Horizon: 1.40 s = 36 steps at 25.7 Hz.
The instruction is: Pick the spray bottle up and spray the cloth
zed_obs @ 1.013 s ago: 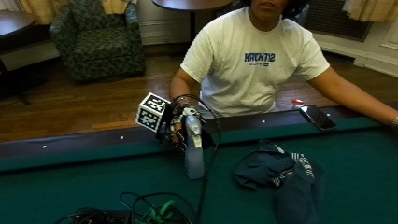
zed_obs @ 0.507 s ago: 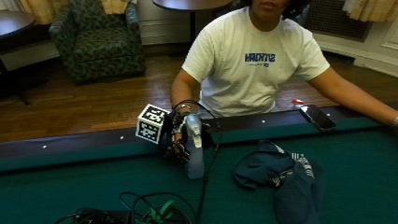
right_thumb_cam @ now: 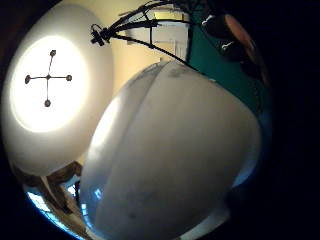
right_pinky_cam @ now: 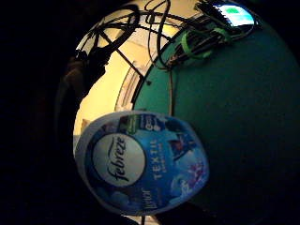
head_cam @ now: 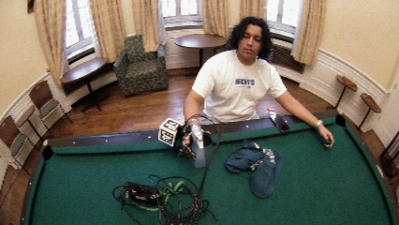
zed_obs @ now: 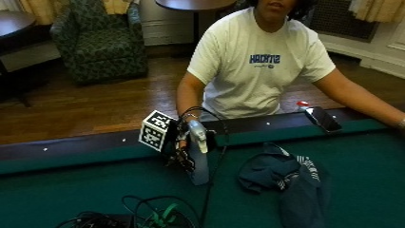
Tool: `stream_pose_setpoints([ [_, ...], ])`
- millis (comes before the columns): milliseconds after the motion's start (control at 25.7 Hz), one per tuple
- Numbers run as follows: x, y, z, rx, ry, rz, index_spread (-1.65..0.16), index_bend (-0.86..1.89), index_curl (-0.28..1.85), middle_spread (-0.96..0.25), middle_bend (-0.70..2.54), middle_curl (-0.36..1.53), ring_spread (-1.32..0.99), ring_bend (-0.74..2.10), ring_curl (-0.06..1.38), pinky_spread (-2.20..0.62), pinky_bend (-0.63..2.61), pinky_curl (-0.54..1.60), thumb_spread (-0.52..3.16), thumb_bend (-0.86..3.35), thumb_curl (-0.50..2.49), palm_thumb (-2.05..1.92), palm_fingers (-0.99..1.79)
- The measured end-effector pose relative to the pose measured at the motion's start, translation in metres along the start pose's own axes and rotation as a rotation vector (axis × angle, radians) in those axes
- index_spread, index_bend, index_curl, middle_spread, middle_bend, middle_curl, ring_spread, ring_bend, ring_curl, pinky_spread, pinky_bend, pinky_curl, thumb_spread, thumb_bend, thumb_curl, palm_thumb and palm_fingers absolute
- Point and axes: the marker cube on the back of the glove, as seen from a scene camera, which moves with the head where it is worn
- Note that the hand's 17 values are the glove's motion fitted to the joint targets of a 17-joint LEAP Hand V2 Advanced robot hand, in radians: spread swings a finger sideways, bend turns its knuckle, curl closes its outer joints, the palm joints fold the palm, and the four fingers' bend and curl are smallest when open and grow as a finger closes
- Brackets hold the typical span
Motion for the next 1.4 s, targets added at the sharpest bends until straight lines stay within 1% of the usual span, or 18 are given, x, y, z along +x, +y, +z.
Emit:
stream_pose_setpoints([
  [156, -0.002, -0.008, 0.006, 0.01, 0.007, -0.01, -0.35, 0.08, 0.19, -0.17, 0.25, 0.4, -0.16, 0.53, 0.37, 0.04, 0.21, 0.35, 0.88, -0.04, 0.35, 0.67, 0.79],
  [273, -0.005, -0.013, 0.012, 0.01, -0.002, -0.014, -0.35, 0.12, 0.2, -0.17, 0.26, 0.4, -0.17, 0.53, 0.37, 0.02, 0.18, 0.35, 0.89, -0.03, 0.35, 0.67, 0.85],
  [429, -0.006, -0.016, 0.019, 0.013, 0.003, -0.018, -0.33, 0.18, 0.23, -0.19, 0.28, 0.4, -0.19, 0.53, 0.35, -0.04, 0.18, 0.34, 0.92, 0.01, 0.37, 0.76, 1.08],
  [507, -0.007, -0.016, 0.02, 0.006, 0.005, -0.025, -0.32, 0.14, 0.24, -0.21, 0.29, 0.41, -0.2, 0.56, 0.37, -0.08, 0.24, 0.36, 0.89, 0.03, 0.4, 0.83, 1.2],
  [545, -0.007, -0.017, 0.02, 0.005, 0.005, -0.03, -0.31, 0.16, 0.25, -0.21, 0.29, 0.42, -0.21, 0.57, 0.38, -0.12, 0.28, 0.37, 0.85, 0.03, 0.42, 0.84, 1.28],
  [623, -0.008, -0.017, 0.02, 0.013, 0.001, -0.046, -0.3, 0.19, 0.28, -0.22, 0.28, 0.42, -0.21, 0.58, 0.39, -0.17, 0.35, 0.39, 0.78, 0.02, 0.45, 0.88, 1.36],
  [701, -0.009, -0.019, 0.021, 0.028, -0.001, -0.068, -0.3, 0.19, 0.29, -0.23, 0.28, 0.43, -0.23, 0.6, 0.4, -0.22, 0.38, 0.4, 0.72, 0.02, 0.47, 0.9, 1.37],
  [818, -0.011, -0.02, 0.021, 0.058, 0.016, -0.105, -0.3, 0.18, 0.31, -0.23, 0.44, 0.48, -0.22, 0.66, 0.43, -0.26, 0.36, 0.4, 0.64, 0.0, 0.51, 0.92, 1.48],
  [1130, -0.026, -0.015, 0.015, 0.106, 0.062, -0.211, -0.27, 0.32, 0.4, -0.23, 0.54, 0.53, -0.22, 0.71, 0.47, -0.31, 0.38, 0.42, 0.45, -0.02, 0.58, 0.96, 1.47],
  [1247, -0.055, -0.013, 0.004, 0.116, 0.134, -0.299, -0.26, 0.34, 0.43, -0.22, 0.57, 0.54, -0.21, 0.73, 0.47, -0.31, 0.39, 0.42, 0.4, -0.02, 0.61, 0.96, 1.46],
  [1403, -0.103, -0.014, -0.012, 0.128, 0.286, -0.408, -0.26, 0.36, 0.45, -0.22, 0.59, 0.55, -0.21, 0.74, 0.48, -0.32, 0.42, 0.43, 0.36, -0.03, 0.63, 0.95, 1.44],
])
